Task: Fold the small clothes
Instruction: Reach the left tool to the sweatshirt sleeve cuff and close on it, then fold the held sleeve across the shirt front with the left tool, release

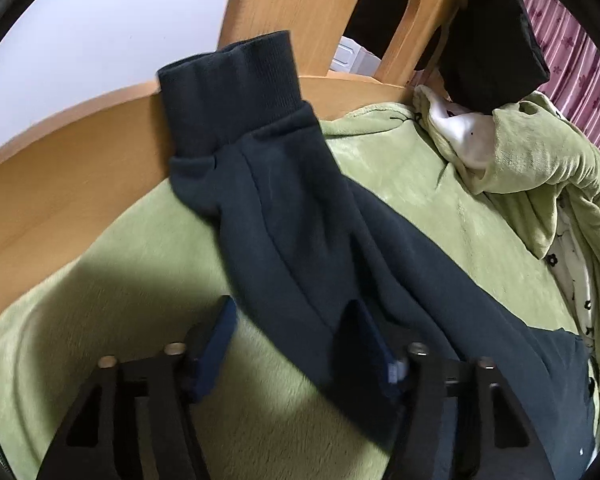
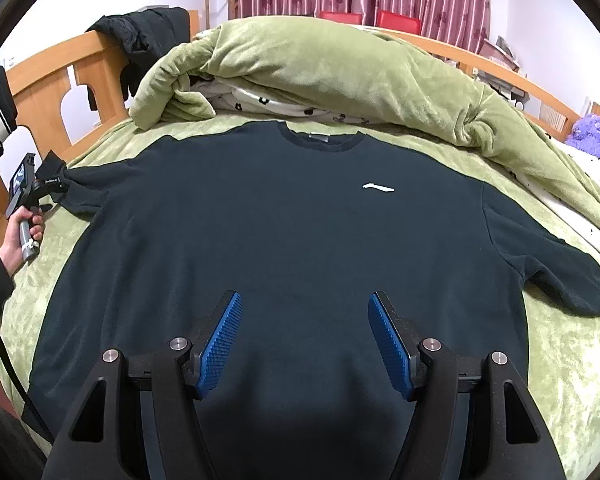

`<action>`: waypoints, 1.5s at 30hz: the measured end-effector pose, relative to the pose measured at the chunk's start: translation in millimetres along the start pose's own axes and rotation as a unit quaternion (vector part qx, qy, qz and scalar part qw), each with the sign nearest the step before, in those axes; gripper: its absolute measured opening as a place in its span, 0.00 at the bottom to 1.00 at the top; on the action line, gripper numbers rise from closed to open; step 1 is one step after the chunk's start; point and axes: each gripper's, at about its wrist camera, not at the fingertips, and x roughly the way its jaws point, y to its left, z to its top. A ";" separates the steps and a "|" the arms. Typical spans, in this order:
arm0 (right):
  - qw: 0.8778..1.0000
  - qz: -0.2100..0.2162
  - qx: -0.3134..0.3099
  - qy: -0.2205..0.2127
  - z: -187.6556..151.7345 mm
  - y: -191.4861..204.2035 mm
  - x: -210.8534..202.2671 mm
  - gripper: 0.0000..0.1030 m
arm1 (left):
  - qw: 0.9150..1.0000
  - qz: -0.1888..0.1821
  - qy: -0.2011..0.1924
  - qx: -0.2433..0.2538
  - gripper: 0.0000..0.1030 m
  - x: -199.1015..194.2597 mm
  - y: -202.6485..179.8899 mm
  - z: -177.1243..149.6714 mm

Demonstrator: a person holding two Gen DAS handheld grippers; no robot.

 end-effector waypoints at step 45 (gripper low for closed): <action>0.998 -0.036 -0.010 -0.050 -6.6 -43.1 -23.8 0.63 | 0.999 0.004 -0.010 0.038 0.66 -44.2 -20.2 -21.8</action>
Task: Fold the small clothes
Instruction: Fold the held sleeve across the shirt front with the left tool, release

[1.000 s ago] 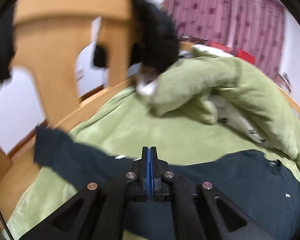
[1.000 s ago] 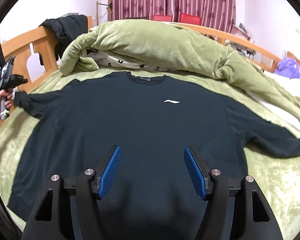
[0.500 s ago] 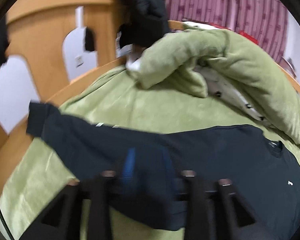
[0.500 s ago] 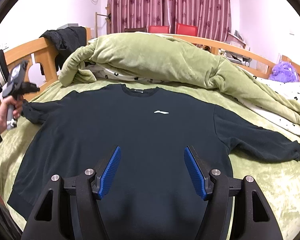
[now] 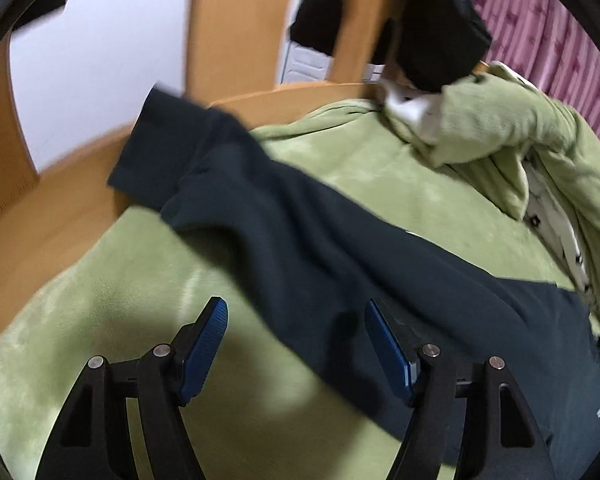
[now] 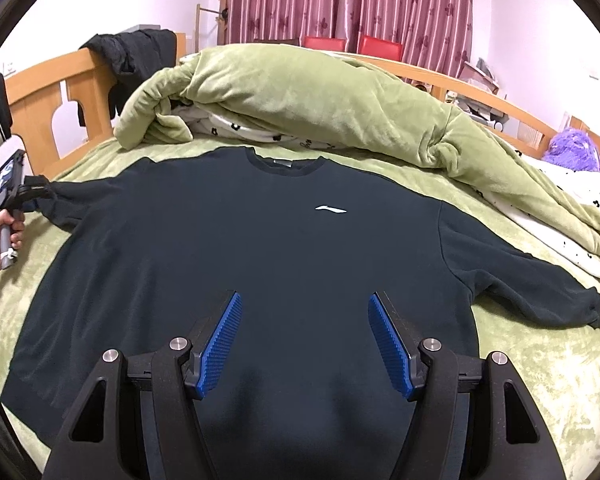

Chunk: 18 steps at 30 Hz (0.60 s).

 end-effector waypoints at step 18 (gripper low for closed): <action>0.999 -0.023 -0.031 0.013 -3.1 28.4 21.3 0.63 | 0.995 -0.078 -0.066 -0.021 0.05 -15.9 -17.1 48.5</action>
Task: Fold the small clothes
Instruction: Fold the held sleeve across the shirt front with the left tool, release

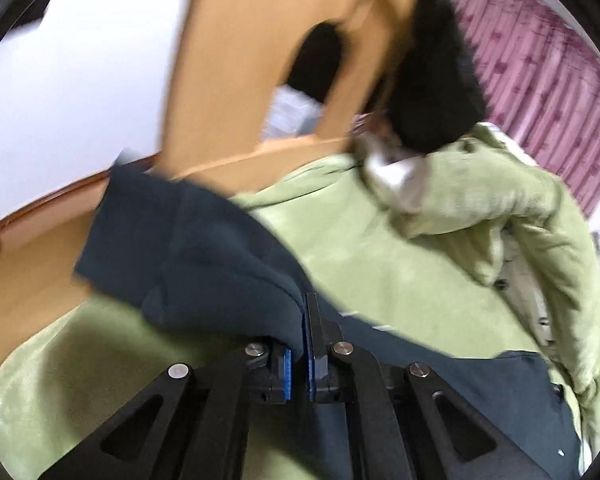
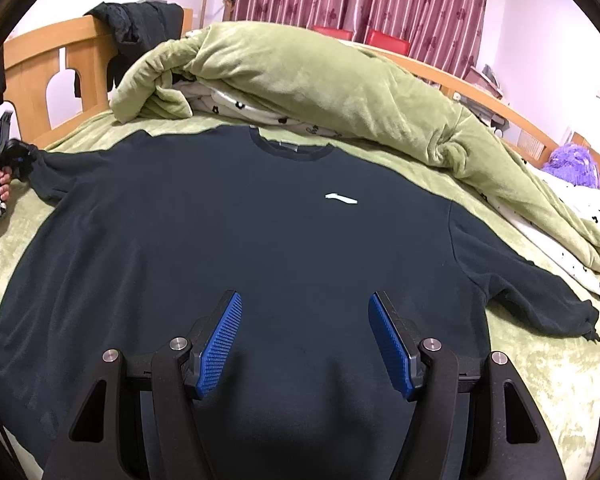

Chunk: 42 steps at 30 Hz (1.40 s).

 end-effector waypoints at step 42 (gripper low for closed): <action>0.976 0.046 0.203 -0.067 -28.3 -171.4 -84.7 0.65 | 0.942 -0.136 0.150 0.268 0.37 -97.1 -400.3 -283.7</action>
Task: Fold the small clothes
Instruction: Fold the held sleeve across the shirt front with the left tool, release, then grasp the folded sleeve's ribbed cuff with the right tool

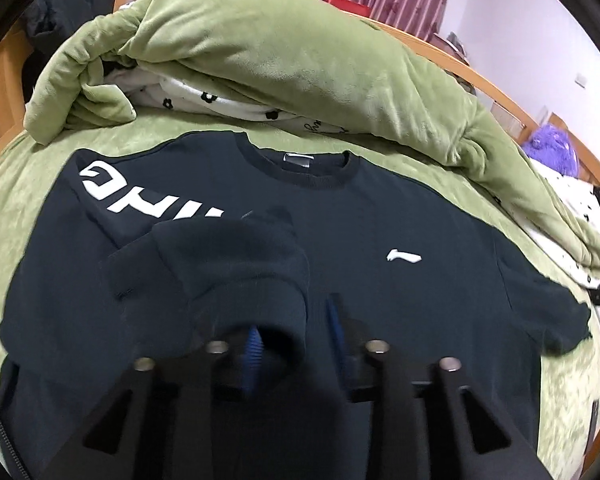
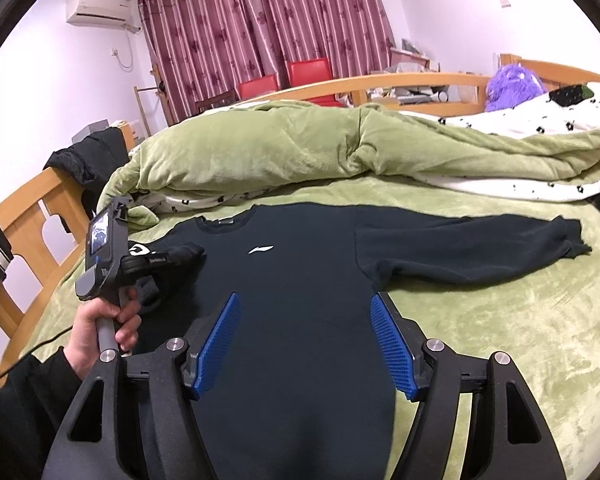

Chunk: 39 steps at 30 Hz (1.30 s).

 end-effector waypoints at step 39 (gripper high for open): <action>0.971 0.085 -0.215 0.065 -38.4 249.5 137.4 0.45 | 0.995 0.049 -0.057 -0.061 0.71 -110.1 220.5 -99.4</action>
